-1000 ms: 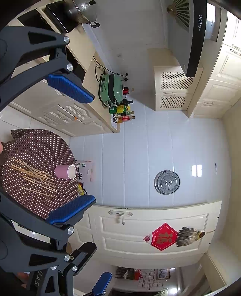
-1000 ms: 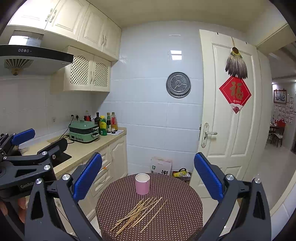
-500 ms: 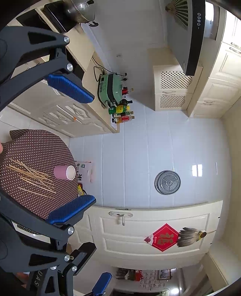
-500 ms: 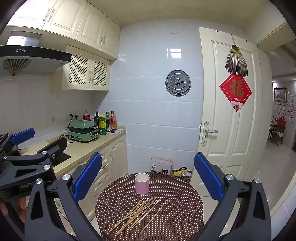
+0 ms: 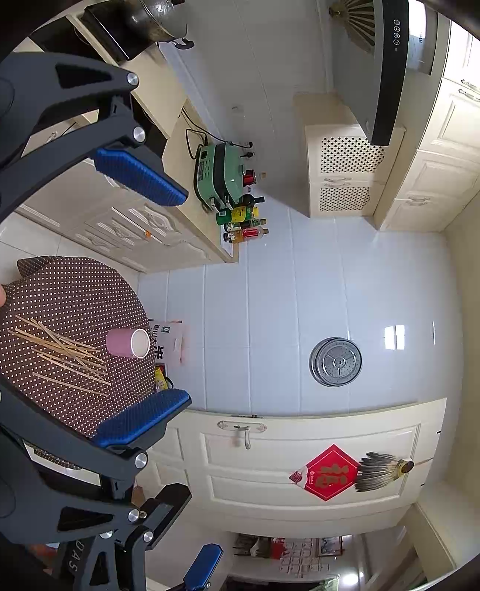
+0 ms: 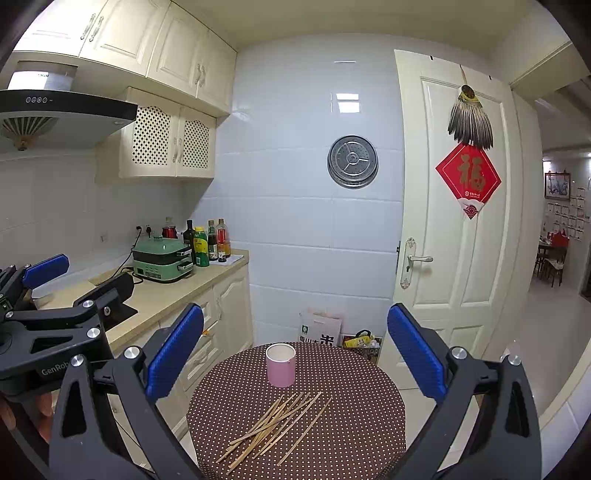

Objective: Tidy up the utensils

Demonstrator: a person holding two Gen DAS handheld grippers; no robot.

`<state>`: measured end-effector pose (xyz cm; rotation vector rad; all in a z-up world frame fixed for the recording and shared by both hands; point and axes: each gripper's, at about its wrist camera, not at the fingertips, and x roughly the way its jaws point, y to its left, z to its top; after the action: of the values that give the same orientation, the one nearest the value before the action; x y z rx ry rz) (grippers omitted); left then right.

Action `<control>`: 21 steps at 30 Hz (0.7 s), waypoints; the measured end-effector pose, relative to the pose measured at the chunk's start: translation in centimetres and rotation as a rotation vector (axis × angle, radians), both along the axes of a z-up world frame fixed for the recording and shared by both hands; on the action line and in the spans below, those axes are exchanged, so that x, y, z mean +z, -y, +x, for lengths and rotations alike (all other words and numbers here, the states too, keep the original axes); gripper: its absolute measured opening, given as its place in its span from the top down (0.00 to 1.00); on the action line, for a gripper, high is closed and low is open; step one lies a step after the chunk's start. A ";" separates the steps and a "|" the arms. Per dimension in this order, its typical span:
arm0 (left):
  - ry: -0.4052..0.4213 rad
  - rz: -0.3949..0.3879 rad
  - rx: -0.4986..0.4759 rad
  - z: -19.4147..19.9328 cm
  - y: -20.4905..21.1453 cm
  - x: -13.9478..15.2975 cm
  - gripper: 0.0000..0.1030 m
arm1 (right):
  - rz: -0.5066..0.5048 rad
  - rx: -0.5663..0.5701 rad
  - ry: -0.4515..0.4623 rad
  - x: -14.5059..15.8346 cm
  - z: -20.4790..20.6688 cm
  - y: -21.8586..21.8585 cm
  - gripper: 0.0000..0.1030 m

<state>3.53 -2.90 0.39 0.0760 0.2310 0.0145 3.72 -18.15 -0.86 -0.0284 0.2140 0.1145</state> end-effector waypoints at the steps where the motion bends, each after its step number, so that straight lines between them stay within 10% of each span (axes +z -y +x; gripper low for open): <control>1: -0.001 0.001 0.001 0.0 0.1 0.0 0.05 | 0.000 -0.001 -0.001 -0.1 0.0 0.0 0.07; 21: -0.015 0.015 0.001 2.2 0.8 -0.1 0.05 | 0.015 0.000 -0.014 -0.7 2.0 0.7 0.07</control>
<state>5.69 -3.66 0.26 0.0914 0.2462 0.0164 5.69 -18.86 -1.53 -0.0130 0.2274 0.1162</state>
